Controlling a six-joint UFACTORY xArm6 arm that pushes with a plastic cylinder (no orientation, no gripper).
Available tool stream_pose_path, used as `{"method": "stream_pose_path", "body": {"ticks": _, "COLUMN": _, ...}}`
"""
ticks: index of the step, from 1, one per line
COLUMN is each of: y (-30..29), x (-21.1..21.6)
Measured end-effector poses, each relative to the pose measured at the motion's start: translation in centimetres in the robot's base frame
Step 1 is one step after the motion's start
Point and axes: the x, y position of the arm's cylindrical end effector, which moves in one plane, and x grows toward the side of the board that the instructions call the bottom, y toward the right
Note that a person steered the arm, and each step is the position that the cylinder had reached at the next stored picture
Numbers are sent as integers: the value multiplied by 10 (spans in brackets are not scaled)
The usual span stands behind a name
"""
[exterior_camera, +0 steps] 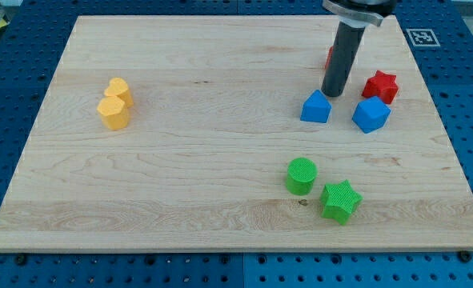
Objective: Move the red star horizontally to blue cube
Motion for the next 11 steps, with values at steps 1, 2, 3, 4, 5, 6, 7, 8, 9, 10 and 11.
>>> {"method": "stream_pose_path", "body": {"ticks": 1, "y": 21, "x": -15}}
{"method": "stream_pose_path", "body": {"ticks": 2, "y": 74, "x": -6}}
{"method": "stream_pose_path", "body": {"ticks": 3, "y": 122, "x": 23}}
{"method": "stream_pose_path", "body": {"ticks": 4, "y": 137, "x": 40}}
{"method": "stream_pose_path", "body": {"ticks": 5, "y": 135, "x": 16}}
{"method": "stream_pose_path", "body": {"ticks": 6, "y": 148, "x": 5}}
{"method": "stream_pose_path", "body": {"ticks": 7, "y": 181, "x": 9}}
{"method": "stream_pose_path", "body": {"ticks": 8, "y": 202, "x": 20}}
{"method": "stream_pose_path", "body": {"ticks": 9, "y": 198, "x": 41}}
{"method": "stream_pose_path", "body": {"ticks": 10, "y": 171, "x": 57}}
{"method": "stream_pose_path", "body": {"ticks": 11, "y": 155, "x": 73}}
